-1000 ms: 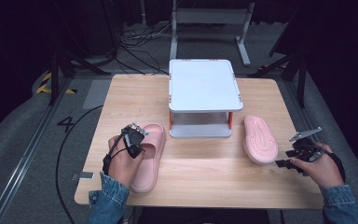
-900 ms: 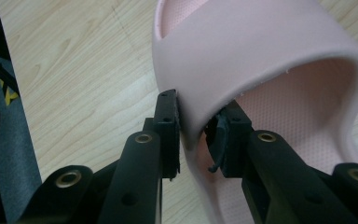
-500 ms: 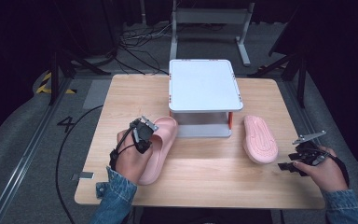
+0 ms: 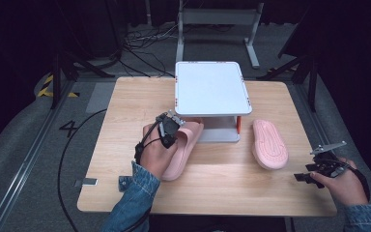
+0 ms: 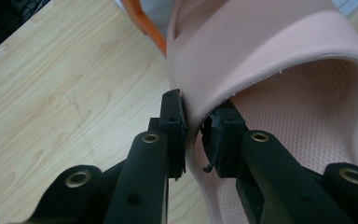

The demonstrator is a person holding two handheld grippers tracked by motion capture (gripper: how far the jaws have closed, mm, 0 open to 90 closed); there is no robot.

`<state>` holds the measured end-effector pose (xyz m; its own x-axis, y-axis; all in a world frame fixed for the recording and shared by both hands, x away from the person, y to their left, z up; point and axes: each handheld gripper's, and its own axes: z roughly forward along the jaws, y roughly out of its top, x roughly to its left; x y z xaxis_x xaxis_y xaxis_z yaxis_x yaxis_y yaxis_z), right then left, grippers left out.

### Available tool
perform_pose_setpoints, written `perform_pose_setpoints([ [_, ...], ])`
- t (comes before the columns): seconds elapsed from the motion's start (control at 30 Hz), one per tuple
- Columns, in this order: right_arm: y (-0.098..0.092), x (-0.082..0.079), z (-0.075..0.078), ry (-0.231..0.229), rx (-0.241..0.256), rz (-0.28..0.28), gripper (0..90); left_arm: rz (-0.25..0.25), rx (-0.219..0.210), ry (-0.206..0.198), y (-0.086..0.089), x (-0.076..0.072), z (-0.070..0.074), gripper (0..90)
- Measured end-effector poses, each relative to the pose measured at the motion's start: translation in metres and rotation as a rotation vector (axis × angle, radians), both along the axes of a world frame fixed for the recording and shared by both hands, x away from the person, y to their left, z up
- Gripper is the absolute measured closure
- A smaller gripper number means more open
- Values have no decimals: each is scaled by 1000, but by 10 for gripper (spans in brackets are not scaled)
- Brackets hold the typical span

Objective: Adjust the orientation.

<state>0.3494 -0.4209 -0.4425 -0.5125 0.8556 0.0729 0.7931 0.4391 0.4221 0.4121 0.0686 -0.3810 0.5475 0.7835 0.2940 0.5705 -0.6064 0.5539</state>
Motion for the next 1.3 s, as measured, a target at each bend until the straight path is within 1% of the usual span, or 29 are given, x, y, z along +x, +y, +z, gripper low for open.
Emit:
perform_pose_setpoints([
  [0.13,-2,-3,-1,3,1,-7,305,-6,-5,5,-11,9,-7,777],
  [0.2,-3,-4,-1,1,0,-9,305,-5,5,8,-17,13,-12,774],
  [0.27,-4,-4,-1,0,-2,-9,305,-3,7,12,-20,15,-16,774],
  [0.33,-3,-5,-1,3,0,-11,305,-1,7,14,-22,16,-17,773],
  [0.4,-2,-4,-2,6,-2,-9,304,0,16,19,-25,18,-22,765],
  [0.47,-1,-3,-3,10,-2,-4,303,-2,2,29,-26,18,-25,744],
  [0.5,-1,-3,-3,9,-1,-3,304,-2,2,29,-26,18,-25,732],
  [0.53,0,-3,-3,10,-2,-1,303,-6,16,27,-28,17,-26,732],
  [0.6,1,-3,-3,11,-3,2,303,-8,22,33,-28,17,-26,730],
  [0.63,2,-3,-3,8,-2,5,303,-8,3,43,-27,16,-26,668],
  [0.7,1,-2,-2,5,-4,8,303,-11,-5,44,-25,15,-24,580],
  [0.77,1,-2,-2,5,-4,7,303,-20,-11,46,-23,13,-21,458],
  [0.8,0,-1,-1,4,-4,6,302,-30,-21,50,-21,12,-19,421],
  [0.83,0,-1,-1,4,-4,6,302,-34,-41,58,-19,10,-16,421],
  [0.87,1,-1,-1,6,-2,4,302,-40,-51,75,-14,6,-11,401],
  [0.9,1,0,0,1,-3,7,301,-43,-57,83,-10,4,-9,399],
  [0.97,1,0,0,0,-1,11,301,-36,-57,97,3,-3,-3,437],
  [1.0,1,0,0,-2,0,12,300,-23,-53,114,14,-7,-1,469],
  [1.03,1,1,1,-2,0,13,300,-16,-48,128,21,-9,-2,530],
  [1.1,2,2,2,-5,1,17,300,7,-24,168,32,-12,-8,605],
  [1.13,2,2,2,-4,2,15,300,16,-19,198,37,-12,-13,635],
  [1.17,3,3,2,-8,-1,20,300,25,-6,243,42,-12,-21,672],
  [1.2,4,4,3,-7,1,20,300,33,10,273,45,-12,-28,721],
  [1.23,5,4,3,-7,0,25,299,40,23,296,49,-12,-37,748],
  [1.27,5,4,3,-7,0,25,299,40,23,296,49,-12,-37,776],
  [1.3,6,5,3,-6,2,27,299,40,26,321,52,-11,-42,776],
])
